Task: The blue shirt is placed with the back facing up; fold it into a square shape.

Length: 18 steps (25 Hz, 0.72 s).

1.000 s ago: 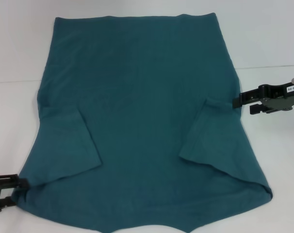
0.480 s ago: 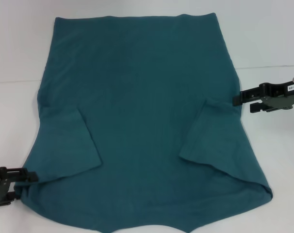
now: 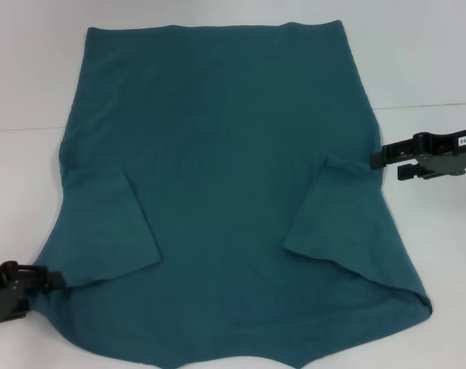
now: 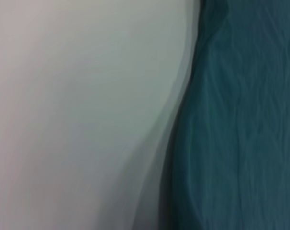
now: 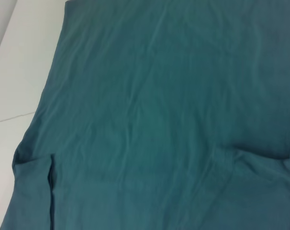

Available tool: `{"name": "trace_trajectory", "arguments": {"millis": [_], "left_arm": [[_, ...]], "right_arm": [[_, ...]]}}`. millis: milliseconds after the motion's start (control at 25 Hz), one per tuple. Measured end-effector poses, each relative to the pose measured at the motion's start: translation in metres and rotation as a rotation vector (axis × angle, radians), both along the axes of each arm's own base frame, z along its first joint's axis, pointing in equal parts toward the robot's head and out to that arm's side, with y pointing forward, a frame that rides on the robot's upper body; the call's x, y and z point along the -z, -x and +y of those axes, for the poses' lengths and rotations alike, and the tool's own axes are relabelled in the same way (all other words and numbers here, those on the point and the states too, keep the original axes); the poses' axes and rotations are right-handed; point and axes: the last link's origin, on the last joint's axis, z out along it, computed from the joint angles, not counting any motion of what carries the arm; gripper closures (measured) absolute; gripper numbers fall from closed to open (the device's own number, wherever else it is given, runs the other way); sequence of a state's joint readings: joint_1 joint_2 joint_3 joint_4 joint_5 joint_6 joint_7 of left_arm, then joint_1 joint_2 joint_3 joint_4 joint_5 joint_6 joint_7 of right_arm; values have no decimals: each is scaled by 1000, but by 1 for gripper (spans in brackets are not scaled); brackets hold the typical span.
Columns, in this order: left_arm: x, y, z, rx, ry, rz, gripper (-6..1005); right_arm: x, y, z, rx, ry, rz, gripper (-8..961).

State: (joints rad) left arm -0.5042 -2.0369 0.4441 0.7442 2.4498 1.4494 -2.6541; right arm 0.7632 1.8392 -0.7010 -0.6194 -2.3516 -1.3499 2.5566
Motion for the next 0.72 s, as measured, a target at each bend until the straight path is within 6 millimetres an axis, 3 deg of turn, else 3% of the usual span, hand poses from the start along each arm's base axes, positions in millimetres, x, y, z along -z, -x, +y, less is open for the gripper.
{"name": "trace_trajectory", "arguments": {"millis": [400,720], "left_arm": [[-3,2,-1,-2,-5,-2,604],[-5,-7,0,57,-16,-49,982]], "right_arm": [[-2,-2,-3,-20,21,-13,219],[-6,-6,-14,-28,69,-6,219]]}}
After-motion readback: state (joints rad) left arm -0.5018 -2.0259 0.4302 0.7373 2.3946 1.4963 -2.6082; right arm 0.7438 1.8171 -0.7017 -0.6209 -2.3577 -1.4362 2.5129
